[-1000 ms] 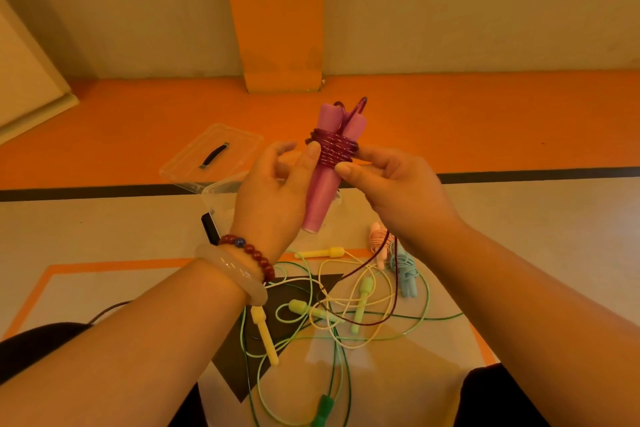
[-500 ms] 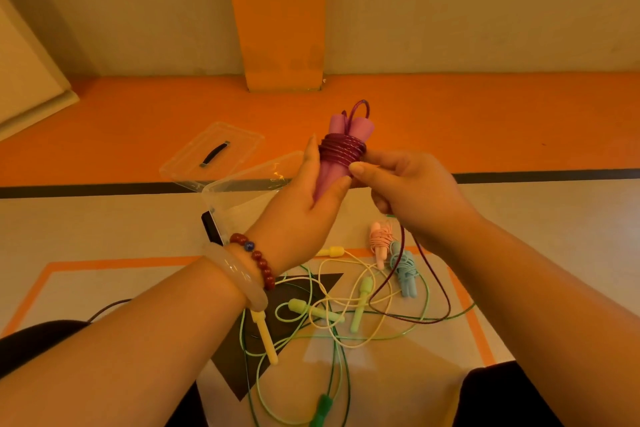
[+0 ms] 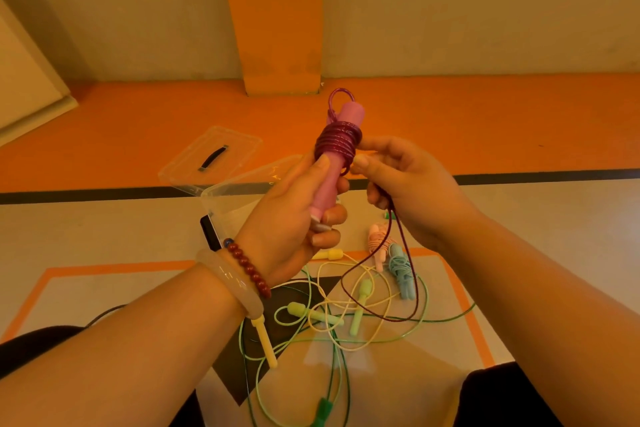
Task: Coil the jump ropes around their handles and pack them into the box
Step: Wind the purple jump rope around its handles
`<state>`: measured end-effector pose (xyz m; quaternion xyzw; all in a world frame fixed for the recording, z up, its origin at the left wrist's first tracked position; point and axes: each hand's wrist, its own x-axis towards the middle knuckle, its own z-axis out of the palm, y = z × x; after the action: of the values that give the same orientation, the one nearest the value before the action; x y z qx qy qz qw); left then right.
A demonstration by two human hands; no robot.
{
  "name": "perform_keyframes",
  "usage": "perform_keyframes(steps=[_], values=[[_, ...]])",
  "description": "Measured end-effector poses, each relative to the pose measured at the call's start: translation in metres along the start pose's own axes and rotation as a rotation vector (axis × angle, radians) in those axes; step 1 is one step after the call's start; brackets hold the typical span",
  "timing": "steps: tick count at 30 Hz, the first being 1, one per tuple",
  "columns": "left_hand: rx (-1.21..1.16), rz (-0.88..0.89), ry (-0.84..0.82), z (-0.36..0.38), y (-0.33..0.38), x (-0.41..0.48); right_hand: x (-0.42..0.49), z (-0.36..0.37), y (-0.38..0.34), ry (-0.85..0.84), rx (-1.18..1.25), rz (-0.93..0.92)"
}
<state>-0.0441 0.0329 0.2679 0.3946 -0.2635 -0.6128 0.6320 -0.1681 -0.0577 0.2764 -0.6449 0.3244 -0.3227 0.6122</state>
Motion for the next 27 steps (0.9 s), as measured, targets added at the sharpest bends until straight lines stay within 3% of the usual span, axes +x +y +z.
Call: perform_keyframes(steps=[5,14,18,22,24,27], values=[[-0.024,-0.008,-0.033,0.000,0.002,-0.001,-0.001,0.002,0.001,-0.135,0.046,0.121],[-0.014,-0.035,-0.033,0.000,0.000,-0.002,-0.003,0.003,0.002,-0.095,-0.033,0.067],[0.255,-0.031,0.031,-0.001,0.004,-0.002,-0.006,0.003,-0.001,-0.074,0.061,0.048],[0.790,0.243,0.222,-0.010,0.006,0.002,-0.003,0.005,-0.002,0.026,-0.035,0.030],[0.818,0.299,0.224,-0.010,0.008,0.003,-0.003,0.007,-0.003,0.051,-0.097,0.021],[0.752,0.245,0.221,-0.006,0.011,0.002,-0.003,0.009,-0.003,0.068,-0.226,-0.017]])
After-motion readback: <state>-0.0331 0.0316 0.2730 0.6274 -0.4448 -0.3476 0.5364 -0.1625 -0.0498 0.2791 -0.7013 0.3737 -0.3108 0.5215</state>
